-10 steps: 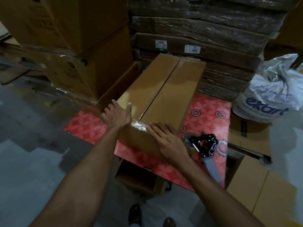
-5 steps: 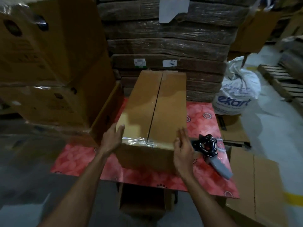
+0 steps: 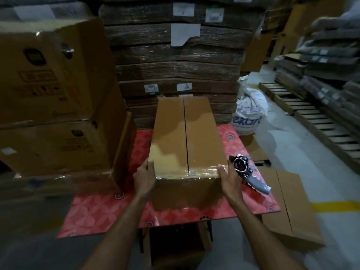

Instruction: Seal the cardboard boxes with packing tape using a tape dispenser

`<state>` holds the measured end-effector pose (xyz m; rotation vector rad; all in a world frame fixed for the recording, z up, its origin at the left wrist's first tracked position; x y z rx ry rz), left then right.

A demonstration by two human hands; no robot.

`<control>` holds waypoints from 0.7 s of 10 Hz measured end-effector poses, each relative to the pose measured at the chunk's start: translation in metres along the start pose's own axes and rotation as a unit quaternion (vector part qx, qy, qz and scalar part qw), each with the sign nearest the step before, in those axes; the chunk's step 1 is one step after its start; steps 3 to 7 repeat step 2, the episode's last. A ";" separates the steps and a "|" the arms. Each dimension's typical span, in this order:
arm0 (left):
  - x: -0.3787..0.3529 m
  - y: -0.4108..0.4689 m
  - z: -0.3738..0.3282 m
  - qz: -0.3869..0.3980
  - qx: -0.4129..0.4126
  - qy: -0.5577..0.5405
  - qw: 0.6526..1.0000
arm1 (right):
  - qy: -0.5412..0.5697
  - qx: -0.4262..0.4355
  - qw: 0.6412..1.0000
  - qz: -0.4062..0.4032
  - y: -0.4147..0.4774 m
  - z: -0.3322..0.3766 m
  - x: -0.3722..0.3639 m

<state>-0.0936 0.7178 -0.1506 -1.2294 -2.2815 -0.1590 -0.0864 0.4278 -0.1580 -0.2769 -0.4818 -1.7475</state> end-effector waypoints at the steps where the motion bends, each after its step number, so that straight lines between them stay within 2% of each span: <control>1: -0.001 0.000 0.002 0.013 -0.002 0.040 0.999 | -0.064 0.016 0.997 0.036 0.006 -0.001 0.000; 2: 0.009 0.003 -0.011 0.052 -0.090 0.092 0.990 | -0.168 0.004 0.985 0.039 0.021 0.012 0.008; 7: 0.009 0.003 -0.011 0.052 -0.090 0.092 0.990 | -0.168 0.004 0.985 0.039 0.021 0.012 0.008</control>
Point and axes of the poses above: each hand's wrist, its own y-axis towards the middle knuckle, its own x-axis out of the back of the hand, z = x × y, the point moved 3 cm from there along y, towards the middle knuckle, and after that the axes turned 9 degrees about x, right-handed, at the moved point
